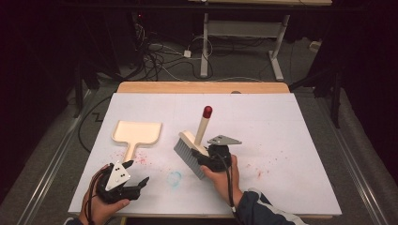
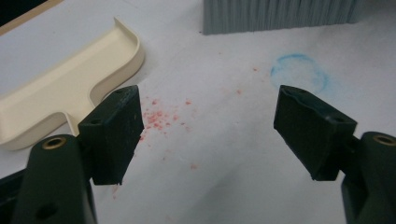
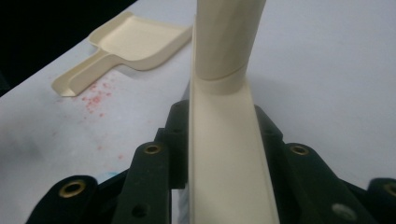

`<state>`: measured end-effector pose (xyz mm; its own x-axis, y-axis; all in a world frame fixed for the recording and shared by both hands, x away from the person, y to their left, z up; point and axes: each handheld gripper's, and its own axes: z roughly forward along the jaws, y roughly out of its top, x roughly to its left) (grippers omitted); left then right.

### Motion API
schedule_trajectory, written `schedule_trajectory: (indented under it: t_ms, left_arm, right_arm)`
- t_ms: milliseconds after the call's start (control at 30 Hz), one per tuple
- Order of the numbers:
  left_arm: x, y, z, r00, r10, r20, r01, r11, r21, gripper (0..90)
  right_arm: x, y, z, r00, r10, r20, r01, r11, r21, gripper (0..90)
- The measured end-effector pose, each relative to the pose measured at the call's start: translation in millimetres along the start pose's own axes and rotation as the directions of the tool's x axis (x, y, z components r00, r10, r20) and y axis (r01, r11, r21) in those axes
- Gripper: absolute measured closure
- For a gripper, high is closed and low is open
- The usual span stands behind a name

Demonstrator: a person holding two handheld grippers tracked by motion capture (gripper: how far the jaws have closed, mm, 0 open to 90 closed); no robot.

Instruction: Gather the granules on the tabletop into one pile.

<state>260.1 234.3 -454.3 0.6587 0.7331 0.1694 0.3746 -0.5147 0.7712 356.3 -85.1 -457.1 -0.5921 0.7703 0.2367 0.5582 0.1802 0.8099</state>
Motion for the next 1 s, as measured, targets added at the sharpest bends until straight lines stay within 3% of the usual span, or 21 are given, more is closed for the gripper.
schedule_trajectory:
  t_ms: [67, 233, 333, 400, 533, 567, 600, 633, 667, 700, 733, 767, 800, 833, 867, 900, 1000]
  left_arm:
    - [-1.4, 1.6, -0.2, 1.0, 0.006, 0.003, -0.006, 1.0, -0.006, 23.1]
    - [-4.6, 3.1, 1.4, 0.9997, 0.022, 0.011, -0.022, 0.9998, 0.001, 23.1]
    - [-4.8, 4.1, 2.7, 0.9992, 0.038, 0.012, -0.038, 0.9993, -0.004, 23.2]
    - [-5.8, 4.3, 3.6, 0.9993, 0.032, 0.018, -0.032, 0.9995, 0.005, 23.1]
    - [-5.5, 5.4, 4.1, 0.9988, 0.048, 0.012, -0.048, 0.9988, -0.003, 23.2]
    - [-5.1, 5.3, 4.1, 0.9988, 0.048, 0.011, -0.048, 0.9988, -0.003, 23.2]
    - [-4.6, 5.3, 4.2, 0.9988, 0.048, 0.009, -0.048, 0.9988, -0.001, 23.1]
    - [-4.0, 5.3, 4.3, 0.9989, 0.046, 0.008, -0.046, 0.9989, -0.002, 23.1]
    - [-3.6, 5.2, 4.4, 0.9989, 0.046, 0.008, -0.046, 0.999, -0.004, 23.2]
    - [-3.5, 5.2, 4.5, 0.9989, 0.047, 0.008, -0.047, 0.9989, -0.003, 23.2]
    - [-3.6, 5.1, 4.4, 0.9989, 0.047, 0.007, -0.047, 0.9989, -0.002, 23.2]
    - [-3.7, 5.1, 4.3, 0.9988, 0.048, 0.008, -0.048, 0.9989, -0.003, 23.2]
    - [-3.8, 5.1, 4.1, 0.9988, 0.049, 0.006, -0.049, 0.9988, -0.002, 23.2]
    - [-3.9, 5.1, 3.8, 0.9988, 0.048, 0.004, -0.048, 0.9988, -0.001, 23.1]
    - [-3.9, 5.0, 3.5, 0.9989, 0.048, 0.003, -0.048, 0.9989, -0.001, 23.1]
    - [-3.9, 5.0, 3.2, 0.9989, 0.047, 0.003, -0.047, 0.9989, -0.002, 23.2]
    - [-4.4, 5.0, 3.2, 0.9989, 0.047, -0.002, -0.047, 0.9989, 0.001, 23.2]
  right_arm:
    - [-7.1, -3.7, -7.8, 0.9992, 0.036, 0.017, -0.036, 0.999, 0.011, 67.6]
    - [-19.0, -6.8, -27.4, 0.9969, 0.058, 0.054, -0.058, 0.998, 0.003, 67.6]
    - [-28.6, -10.1, -40.1, 0.9932, 0.109, 0.042, -0.109, 0.994, 0.015, 67.7]
    - [-29.9, -10.5, -42.4, 0.9925, 0.119, 0.029, -0.119, 0.993, 0.009, 67.7]
    - [-28.6, -3.4, -50.8, 0.9976, 0.069, -0.009, -0.069, 0.997, -0.027, 67.7]
    - [-27.8, -0.6, -53.5, 0.9989, 0.035, -0.03, -0.036, 0.999, -0.036, 67.8]
    - [-24.8, 4.8, -61.3, 0.9972, -0.04, -0.062, 0.037, 0.998, -0.052, 67.7]
    - [-24.8, 4.8, -61.3, 0.9972, -0.04, -0.062, 0.037, 0.998, -0.052, 67.7]
    - [-23.9, 7.0, -65.2, 0.9914, -0.083, -0.101, 0.077, 0.995, -0.061, 67.7]
    - [-22.5, 9.8, -73.5, 0.9732, -0.187, -0.133, 0.182, 0.982, -0.055, 67.7]
    - [-23.2, 10.1, -77.0, 0.9603, -0.226, -0.163, 0.221, 0.974, -0.049, 67.7]
    - [-23.2, 10.1, -77.0, 0.9603, -0.226, -0.163, 0.221, 0.974, -0.049, 67.7]
    - [-24.2, 8.9, -80.7, 0.9442, -0.268, -0.191, 0.263, 0.963, -0.053, 67.7]
    - [-26.7, 5.4, -86.0, 0.9102, -0.335, -0.244, 0.335, 0.941, -0.044, 67.6]
    - [-26.7, 5.4, -86.0, 0.9102, -0.335, -0.244, 0.335, 0.941, -0.044, 67.6]
    - [-27.7, 2.6, -88.3, 0.8874, -0.374, -0.269, 0.377, 0.925, -0.045, 67.6]
    - [-31.6, -8.0, -90.1, 0.8405, -0.437, -0.321, 0.458, 0.889, -0.01, 67.6]
